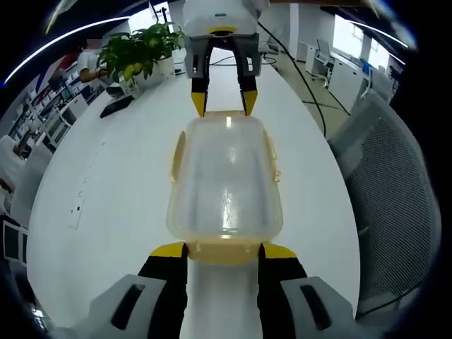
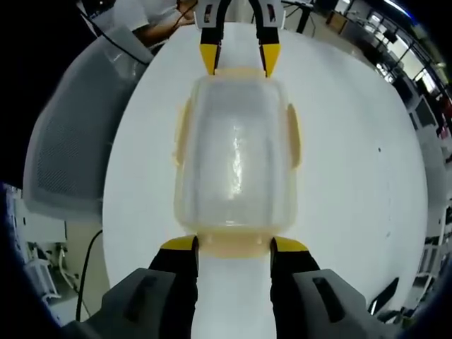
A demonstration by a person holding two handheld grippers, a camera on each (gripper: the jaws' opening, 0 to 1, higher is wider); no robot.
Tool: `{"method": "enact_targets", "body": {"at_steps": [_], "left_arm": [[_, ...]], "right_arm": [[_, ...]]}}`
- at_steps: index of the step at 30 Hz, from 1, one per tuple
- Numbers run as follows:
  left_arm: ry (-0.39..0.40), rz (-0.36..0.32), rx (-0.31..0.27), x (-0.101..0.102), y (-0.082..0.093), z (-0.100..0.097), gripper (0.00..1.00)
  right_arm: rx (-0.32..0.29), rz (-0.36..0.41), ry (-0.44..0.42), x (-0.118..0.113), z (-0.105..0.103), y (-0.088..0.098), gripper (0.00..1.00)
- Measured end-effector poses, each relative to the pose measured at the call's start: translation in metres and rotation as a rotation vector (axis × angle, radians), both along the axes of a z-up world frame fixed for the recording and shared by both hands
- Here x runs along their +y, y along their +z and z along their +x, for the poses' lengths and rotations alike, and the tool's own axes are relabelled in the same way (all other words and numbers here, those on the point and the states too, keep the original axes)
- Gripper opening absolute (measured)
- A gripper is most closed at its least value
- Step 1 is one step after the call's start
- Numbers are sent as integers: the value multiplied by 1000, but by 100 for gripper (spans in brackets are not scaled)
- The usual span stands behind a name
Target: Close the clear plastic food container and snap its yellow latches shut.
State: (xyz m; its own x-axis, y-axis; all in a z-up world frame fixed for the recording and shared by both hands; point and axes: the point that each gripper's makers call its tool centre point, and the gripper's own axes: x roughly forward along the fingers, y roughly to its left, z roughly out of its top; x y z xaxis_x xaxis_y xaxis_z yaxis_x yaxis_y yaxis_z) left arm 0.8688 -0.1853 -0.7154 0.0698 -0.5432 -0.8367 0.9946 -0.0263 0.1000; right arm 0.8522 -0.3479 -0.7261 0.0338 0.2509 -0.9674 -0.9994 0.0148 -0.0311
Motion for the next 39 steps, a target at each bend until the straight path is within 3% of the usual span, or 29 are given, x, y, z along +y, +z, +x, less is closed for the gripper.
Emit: {"method": "enact_targets", "body": {"at_steps": [29,39], "left_arm": [[8,20,21,0,-9,-4,33],[-7,15,3,1,-11,-3,34]], "right_arm": [[13,-38,19,-1,-1,-4,37],[8,-31,-3,-2,-1,-7,37]]}}
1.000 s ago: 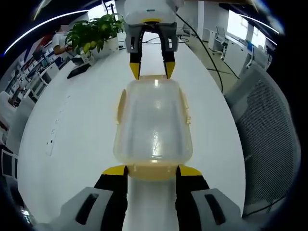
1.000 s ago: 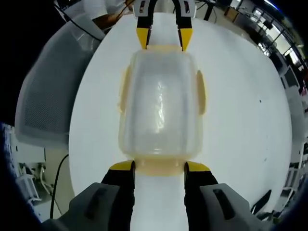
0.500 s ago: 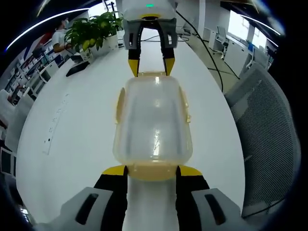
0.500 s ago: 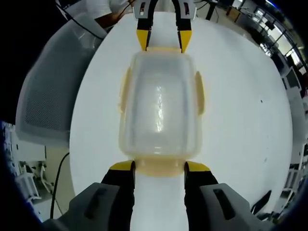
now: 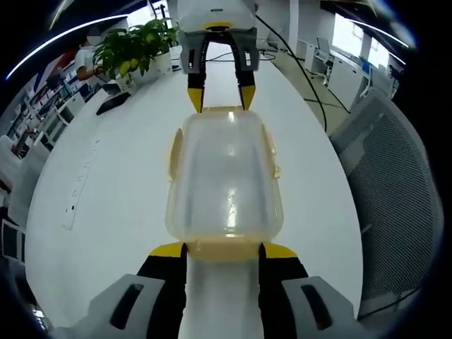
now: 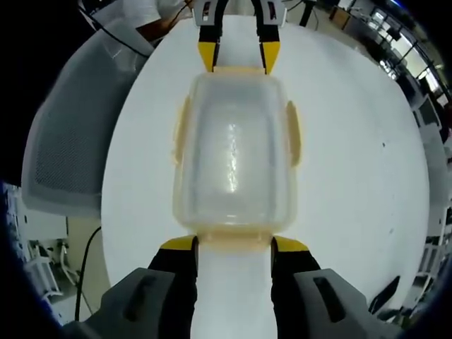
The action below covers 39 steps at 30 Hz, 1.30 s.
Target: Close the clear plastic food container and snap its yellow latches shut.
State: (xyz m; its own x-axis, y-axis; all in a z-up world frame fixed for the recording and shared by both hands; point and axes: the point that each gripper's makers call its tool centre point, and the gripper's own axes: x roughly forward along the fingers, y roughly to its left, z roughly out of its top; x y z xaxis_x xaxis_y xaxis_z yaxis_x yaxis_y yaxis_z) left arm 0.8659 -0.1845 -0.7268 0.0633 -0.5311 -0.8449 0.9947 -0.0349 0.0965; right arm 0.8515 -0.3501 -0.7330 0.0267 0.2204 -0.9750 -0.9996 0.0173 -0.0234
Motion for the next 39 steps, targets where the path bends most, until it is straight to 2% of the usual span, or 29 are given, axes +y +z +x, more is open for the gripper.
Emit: {"method": "enact_targets", "body": {"at_steps": [16,28,32,39], "left_arm": [[20,-1,17,4,2,-4,36],[145,-21,16,12,14,4,36],[189,-38,13,13,19,8,36],[295,-75,40,9,26,10,36]], "right_arm": [[-13,49,-72,0,-1,8,37],[-18,121,-195,5,-4,21,36],[-19,145,-270,3,-3,24,35],[-36,203,-412,1,2,27,35]]}}
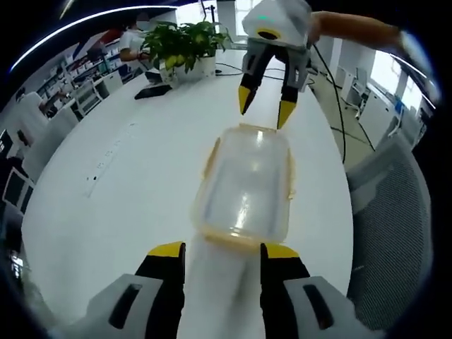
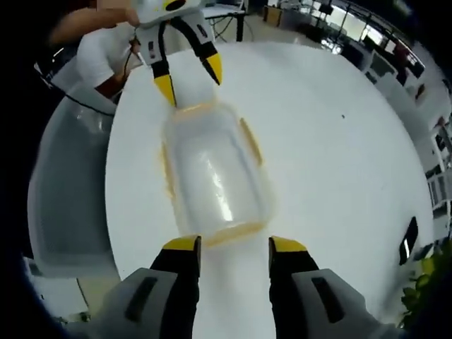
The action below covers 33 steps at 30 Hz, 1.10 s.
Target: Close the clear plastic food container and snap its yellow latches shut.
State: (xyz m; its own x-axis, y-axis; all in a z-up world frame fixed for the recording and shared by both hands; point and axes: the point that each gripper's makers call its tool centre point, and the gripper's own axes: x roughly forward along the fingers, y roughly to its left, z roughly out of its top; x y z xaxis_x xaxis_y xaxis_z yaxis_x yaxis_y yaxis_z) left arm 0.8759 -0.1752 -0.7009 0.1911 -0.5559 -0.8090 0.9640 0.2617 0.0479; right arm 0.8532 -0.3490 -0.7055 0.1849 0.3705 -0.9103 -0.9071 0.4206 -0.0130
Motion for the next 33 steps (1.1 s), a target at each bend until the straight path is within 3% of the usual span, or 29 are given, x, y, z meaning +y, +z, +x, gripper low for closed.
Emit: {"method": "enact_targets", "body": {"at_steps": [9,13,18,33], "left_arm": [[123,-34,26,-5,-1,1,35],[253,-74,77,-5,-4,3,34],[313,-99,108,-5,-6,0,34],[464,-182,208,-12,-16,-9,31]], "right_arm": [[-12,65,-169,-2,3,1,35],[-14,106,-249,-3,4,0,35],[4,185,-365,1,5,-1,35],[48,241,-483,6,-1,-13,35]]}}
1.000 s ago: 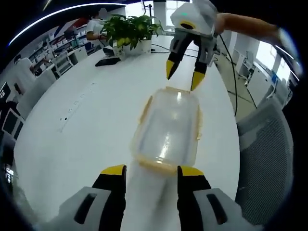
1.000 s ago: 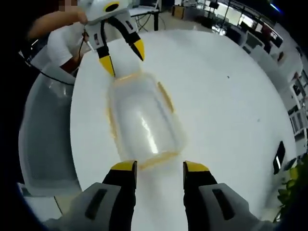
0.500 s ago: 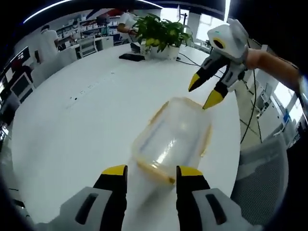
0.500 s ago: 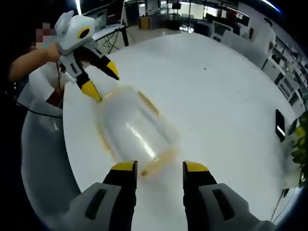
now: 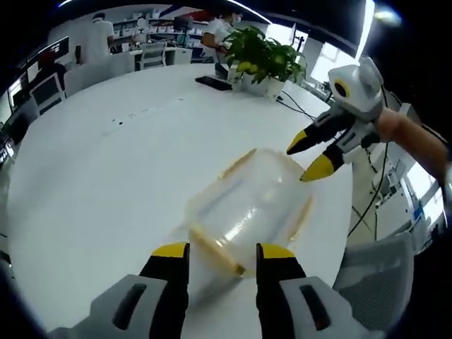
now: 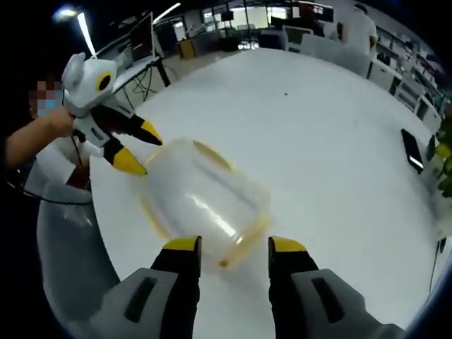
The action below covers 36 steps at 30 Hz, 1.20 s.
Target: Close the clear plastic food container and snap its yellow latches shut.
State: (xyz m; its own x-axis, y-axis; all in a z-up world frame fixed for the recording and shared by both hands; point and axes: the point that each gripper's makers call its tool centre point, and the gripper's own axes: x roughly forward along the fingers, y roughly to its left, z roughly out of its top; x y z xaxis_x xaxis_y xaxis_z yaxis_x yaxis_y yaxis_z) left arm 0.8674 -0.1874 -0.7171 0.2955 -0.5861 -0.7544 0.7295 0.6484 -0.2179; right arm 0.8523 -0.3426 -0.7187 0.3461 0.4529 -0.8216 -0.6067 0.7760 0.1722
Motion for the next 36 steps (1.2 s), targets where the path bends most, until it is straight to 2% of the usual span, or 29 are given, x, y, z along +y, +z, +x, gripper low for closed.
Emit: {"method": "enact_targets", "body": {"at_steps": [1,8,20,23,26,36], "left_arm": [[2,-1,3,0,0,0,30],[17,-25,47,-4,-2,-3,30],[57,-13,100,-4,-5,-5,30],[56,-8,141,-9,-9,-12,36],[49,-8,139,-10,-9,-13,39],[47,-20,122,-11,-9,-14,38]], "right_arm": [[8,32,-20,3,0,1,34],[39,63,-44,7,-3,-1,34],[57,49,-63,10,-2,-3,37],[58,46,-66,10,-2,-3,37],[57,47,-69,10,-2,-4,37],[65,54,-83,10,-3,-4,36]]}}
